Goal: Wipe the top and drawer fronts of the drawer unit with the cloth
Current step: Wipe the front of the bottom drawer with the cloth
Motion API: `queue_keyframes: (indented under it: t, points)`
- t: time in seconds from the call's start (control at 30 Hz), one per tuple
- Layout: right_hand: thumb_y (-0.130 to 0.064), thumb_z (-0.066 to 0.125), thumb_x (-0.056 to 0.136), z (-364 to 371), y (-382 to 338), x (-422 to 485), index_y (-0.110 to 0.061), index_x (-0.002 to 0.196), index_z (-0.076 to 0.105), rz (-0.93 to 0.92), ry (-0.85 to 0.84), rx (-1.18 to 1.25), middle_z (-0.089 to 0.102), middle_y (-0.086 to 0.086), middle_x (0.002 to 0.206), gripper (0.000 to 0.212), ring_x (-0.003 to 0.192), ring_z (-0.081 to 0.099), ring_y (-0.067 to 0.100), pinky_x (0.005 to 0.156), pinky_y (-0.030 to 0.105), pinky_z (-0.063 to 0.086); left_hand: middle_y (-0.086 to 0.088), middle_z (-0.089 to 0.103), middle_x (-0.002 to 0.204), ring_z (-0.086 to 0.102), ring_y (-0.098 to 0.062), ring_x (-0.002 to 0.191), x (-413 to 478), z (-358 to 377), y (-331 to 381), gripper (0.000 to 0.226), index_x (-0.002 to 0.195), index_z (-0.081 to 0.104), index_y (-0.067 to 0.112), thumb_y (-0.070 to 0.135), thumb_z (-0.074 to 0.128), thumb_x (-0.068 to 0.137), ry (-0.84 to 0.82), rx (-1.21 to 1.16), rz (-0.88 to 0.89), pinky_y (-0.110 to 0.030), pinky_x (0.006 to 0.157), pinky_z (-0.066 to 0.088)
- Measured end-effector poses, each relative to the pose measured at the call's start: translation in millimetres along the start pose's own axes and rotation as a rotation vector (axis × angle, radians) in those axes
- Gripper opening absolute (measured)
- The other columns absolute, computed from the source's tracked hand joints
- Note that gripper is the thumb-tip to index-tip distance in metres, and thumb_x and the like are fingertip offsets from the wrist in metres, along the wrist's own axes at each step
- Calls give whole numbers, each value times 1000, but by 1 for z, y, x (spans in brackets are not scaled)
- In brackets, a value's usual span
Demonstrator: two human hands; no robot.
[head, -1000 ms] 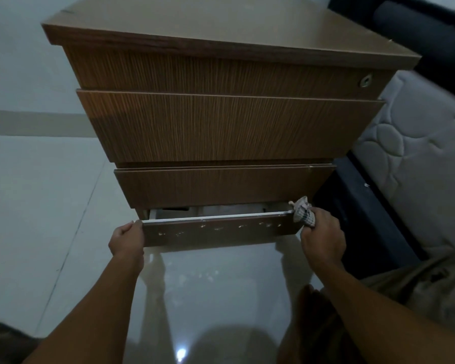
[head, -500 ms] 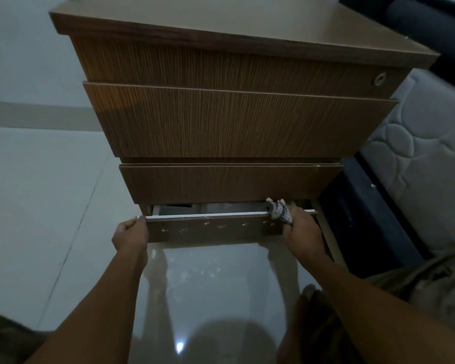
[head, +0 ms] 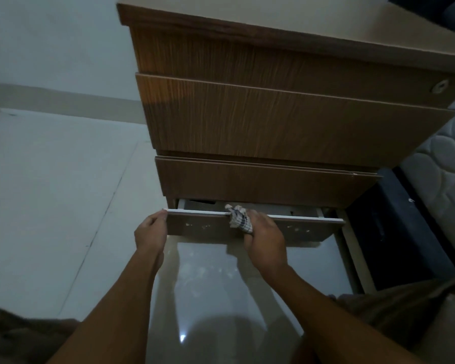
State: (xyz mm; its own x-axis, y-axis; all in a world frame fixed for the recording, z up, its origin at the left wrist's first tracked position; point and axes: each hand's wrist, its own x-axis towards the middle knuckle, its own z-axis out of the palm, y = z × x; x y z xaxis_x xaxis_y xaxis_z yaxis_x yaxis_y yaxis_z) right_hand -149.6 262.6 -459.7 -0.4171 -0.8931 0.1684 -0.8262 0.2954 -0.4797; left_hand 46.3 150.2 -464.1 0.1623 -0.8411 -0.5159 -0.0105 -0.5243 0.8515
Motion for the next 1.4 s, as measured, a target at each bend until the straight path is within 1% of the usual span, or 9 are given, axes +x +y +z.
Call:
queue_keyframes:
  t: [0.3, 0.43, 0.53, 0.63, 0.77, 0.87, 0.93, 1.07, 1.4]
  points:
    - [-13, 63, 88, 48, -86, 8, -16, 137, 53, -105, -131, 119, 59, 3, 134, 50, 124, 52, 16, 109, 28, 38, -4, 67, 122, 59, -17, 114, 11, -14, -5, 37, 121, 65, 11, 32, 45, 99, -92, -69, -98, -39, 93, 47]
    - [-13, 60, 88, 62, -115, 14, -17, 132, 56, -130, -178, 160, 63, 4, 125, 45, 116, 55, 19, 100, 30, 45, -6, 64, 114, 57, -18, 114, 6, -17, 1, 46, 104, 64, 13, 35, 23, 105, -108, -205, -157, -43, 103, 41]
    - [-15, 57, 88, 73, -130, 18, -22, 129, 57, -120, -204, 169, 64, 2, 119, 41, 110, 57, 18, 94, 34, 50, -9, 64, 122, 57, -21, 117, 10, -20, -1, 57, 121, 62, 9, 40, 17, 103, -122, -269, -190, -44, 102, 43]
    - [-14, 52, 89, 74, -141, 26, -21, 116, 61, -106, -280, 191, 65, 4, 108, 29, 101, 58, 22, 83, 35, 50, -9, 65, 124, 59, -23, 116, 13, -20, -6, 62, 128, 59, 6, 42, 15, 103, -126, -303, -219, -37, 85, 48]
    - [-28, 51, 95, 61, -140, 39, -27, 108, 60, -118, -431, 388, 69, 2, 98, 15, 89, 64, 21, 74, 36, 52, -12, 63, 118, 60, -27, 114, 10, -18, -4, 60, 128, 56, 2, 38, 15, 104, -121, -335, -223, -40, 89, 49]
    - [-19, 52, 97, 45, -126, 35, -26, 122, 60, -32, -406, 699, 70, -5, 109, 28, 99, 66, 9, 86, 32, 55, -14, 67, 100, 63, -26, 93, 6, -16, -1, 52, 113, 64, 5, 33, 20, 105, -156, -356, -227, -39, 84, 49]
    - [-15, 52, 98, 32, -111, 25, -24, 122, 61, 80, -333, 893, 70, -7, 110, 27, 100, 67, 5, 87, 25, 54, -8, 68, 110, 60, -21, 100, 7, -15, -1, 40, 104, 65, 12, 29, 29, 104, -175, -293, -205, -39, 92, 45]
    - [-22, 53, 98, 22, -75, 9, -23, 108, 64, 391, -292, 1088, 72, 2, 108, 15, 99, 69, 16, 89, 34, 56, -3, 67, 118, 59, -16, 106, 9, -10, -8, 37, 122, 65, 11, 34, 56, 95, -149, -121, -110, -39, 98, 49]
    - [-17, 62, 90, 46, -46, -10, -9, 122, 61, 837, -319, 1504, 72, 12, 113, 33, 106, 68, 28, 97, 48, 51, -8, 69, 110, 63, -20, 99, 10, 14, 8, 32, 119, 67, 7, 24, 61, 94, -30, -132, -52, -42, 98, 52]
